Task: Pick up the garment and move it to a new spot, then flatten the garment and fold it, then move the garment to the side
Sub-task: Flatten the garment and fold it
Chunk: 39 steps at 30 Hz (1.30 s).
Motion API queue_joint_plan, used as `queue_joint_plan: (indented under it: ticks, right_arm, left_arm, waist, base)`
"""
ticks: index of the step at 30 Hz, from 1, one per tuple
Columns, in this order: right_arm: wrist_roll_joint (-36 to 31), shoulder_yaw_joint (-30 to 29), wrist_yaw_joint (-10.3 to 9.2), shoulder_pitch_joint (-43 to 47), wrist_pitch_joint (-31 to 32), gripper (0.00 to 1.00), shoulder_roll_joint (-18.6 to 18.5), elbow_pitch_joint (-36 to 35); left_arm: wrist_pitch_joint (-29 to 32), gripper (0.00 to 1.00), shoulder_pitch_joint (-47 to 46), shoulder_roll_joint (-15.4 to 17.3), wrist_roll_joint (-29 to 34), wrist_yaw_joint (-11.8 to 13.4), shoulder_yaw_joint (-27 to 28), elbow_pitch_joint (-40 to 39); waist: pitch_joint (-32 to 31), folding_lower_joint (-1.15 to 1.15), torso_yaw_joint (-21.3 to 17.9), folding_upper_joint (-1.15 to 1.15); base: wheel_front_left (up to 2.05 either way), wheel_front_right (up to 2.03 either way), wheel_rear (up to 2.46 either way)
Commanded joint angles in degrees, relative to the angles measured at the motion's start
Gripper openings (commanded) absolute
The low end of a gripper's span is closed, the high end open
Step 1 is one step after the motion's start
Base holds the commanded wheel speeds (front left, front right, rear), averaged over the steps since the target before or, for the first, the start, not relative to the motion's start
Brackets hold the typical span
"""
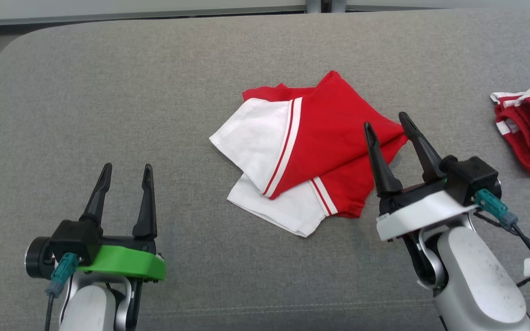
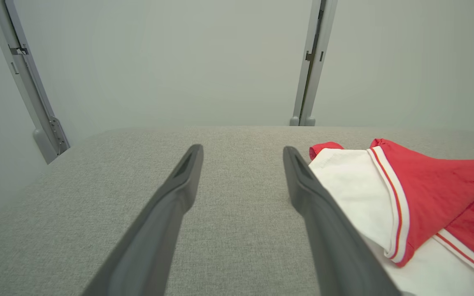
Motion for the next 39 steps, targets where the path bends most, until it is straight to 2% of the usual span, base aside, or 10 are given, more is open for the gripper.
queue_joint_plan:
  ticks: [1, 8, 16, 25, 39]
  right_arm:
    - [-0.8, -0.7, -0.04, 2.0, -0.1, 1.00, 0.1, -1.3]
    - [-3.5, -4.1, -0.05, 10.1, -0.1, 1.00, 0.8, -4.2]
    - [-5.3, -7.4, -0.04, 16.6, 0.0, 1.00, 1.7, -3.8]
    - [-6.0, -8.5, -0.04, 19.1, 0.9, 1.00, 2.5, -4.4]
    - [-6.2, -8.5, -0.04, 19.3, 2.1, 1.00, 2.9, -4.5]
  left_arm:
    - [0.0, 1.00, 0.9, 0.5, 0.4, 0.3, 0.3, 0.0]
    - [0.7, 1.00, 3.2, 1.4, 0.0, 1.0, 0.3, -0.5]
    - [1.9, 1.00, 6.6, 2.0, -0.1, 1.7, 0.0, -1.6]
    - [3.3, 1.00, 10.2, 2.7, -0.5, 3.4, 0.5, -3.9]
    - [4.0, 1.00, 10.9, 2.9, -1.1, 4.3, 0.1, -5.5]
  waist:
    - [-1.9, 0.00, -1.7, 0.00]
    - [-4.8, 0.00, -3.2, 0.00]
    - [-7.6, 0.00, -3.9, 0.00]
    - [-9.2, 0.00, -3.7, 0.00]
    - [-9.2, 0.00, -3.0, 0.00]
  base:
    - [0.00, 0.00, 0.00]
    - [0.00, 0.00, 0.00]
    - [0.00, 0.00, 0.00]
    - [0.00, 0.00, 0.00]
    - [0.00, 0.00, 0.00]
